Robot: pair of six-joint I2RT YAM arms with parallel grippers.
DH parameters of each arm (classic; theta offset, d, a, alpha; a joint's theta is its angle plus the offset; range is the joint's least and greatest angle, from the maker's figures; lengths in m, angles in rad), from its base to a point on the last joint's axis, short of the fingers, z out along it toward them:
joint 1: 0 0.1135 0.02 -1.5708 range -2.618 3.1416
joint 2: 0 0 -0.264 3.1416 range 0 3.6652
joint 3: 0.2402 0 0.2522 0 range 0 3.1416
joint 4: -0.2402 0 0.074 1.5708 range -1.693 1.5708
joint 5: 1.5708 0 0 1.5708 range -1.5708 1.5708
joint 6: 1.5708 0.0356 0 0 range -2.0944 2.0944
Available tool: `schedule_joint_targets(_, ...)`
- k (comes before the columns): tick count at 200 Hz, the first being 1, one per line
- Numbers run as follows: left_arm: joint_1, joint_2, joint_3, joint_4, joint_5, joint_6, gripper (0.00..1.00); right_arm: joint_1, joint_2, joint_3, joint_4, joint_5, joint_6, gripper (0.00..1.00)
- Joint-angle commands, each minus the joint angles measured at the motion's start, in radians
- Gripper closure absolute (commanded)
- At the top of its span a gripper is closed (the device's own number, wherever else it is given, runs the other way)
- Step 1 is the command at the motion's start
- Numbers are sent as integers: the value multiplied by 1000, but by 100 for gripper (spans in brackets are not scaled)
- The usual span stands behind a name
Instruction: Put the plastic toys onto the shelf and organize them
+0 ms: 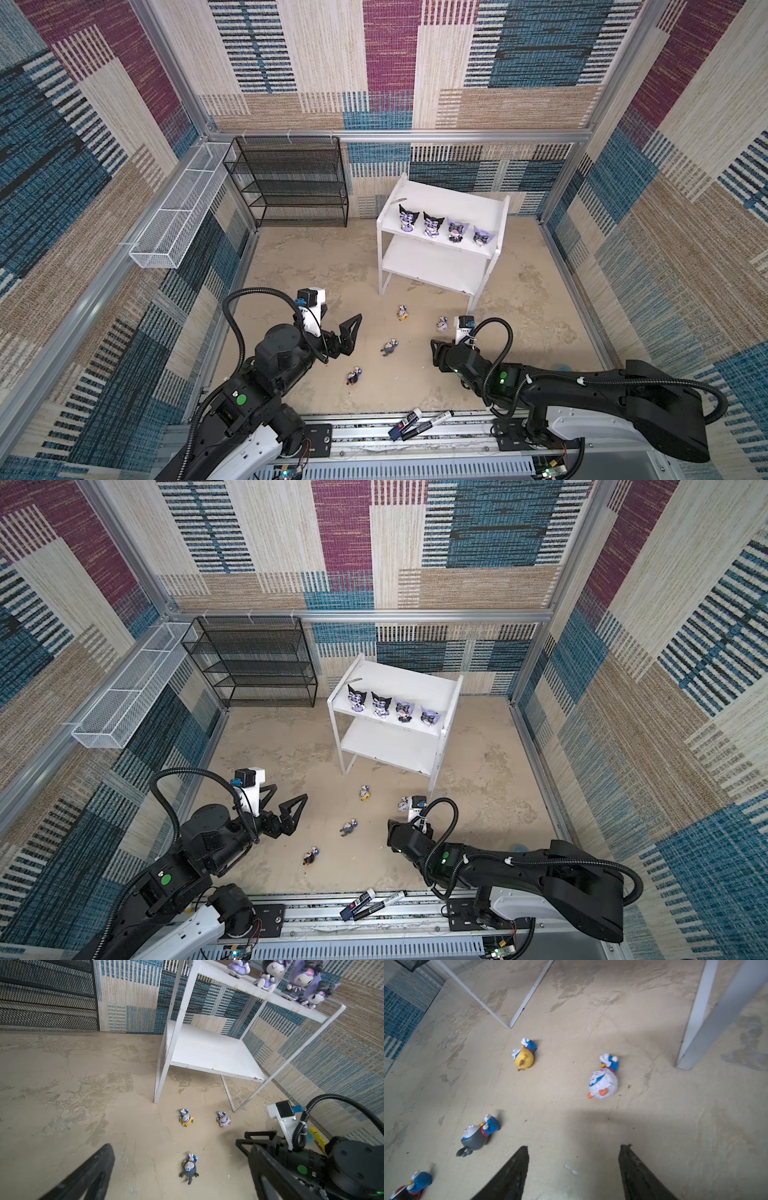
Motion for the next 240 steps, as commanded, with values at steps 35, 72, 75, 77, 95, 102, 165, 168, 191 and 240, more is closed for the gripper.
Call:
schedule_joint_targets(35,-1,-3,-22,26,13,-33,1,-17,-16,-93,223,112,37,33)
schedule_joint_targets(72,-1,3,-20,37,18,-29,1,-28,86,-91,311,83,31,35)
schedule_joint_targets(75,1,3,-21,37,17,-28,1,-29,98,-91,318,81,30,35)
schedule_joint_targets(77,0,3,-21,36,17,-29,1,-30,104,-89,324,80,29,35)
schedule_joint_targets(95,0,-1,-24,39,17,-30,1,-37,171,-76,361,76,34,35)
schedule_joint_targets(102,0,-1,-25,40,17,-30,1,-40,193,-69,365,75,43,36)
schedule_joint_targets(165,-1,-5,-29,37,13,-25,1,-115,344,-36,493,33,13,37)
schedule_joint_targets(168,-1,-5,-29,37,12,-26,1,-121,350,-35,501,25,10,37)
schedule_joint_targets(191,0,0,-33,44,10,-23,1,-141,397,-5,515,16,-20,36)
schedule_joint_targets(240,0,16,-27,50,6,-15,1,-174,476,28,531,8,-28,36)
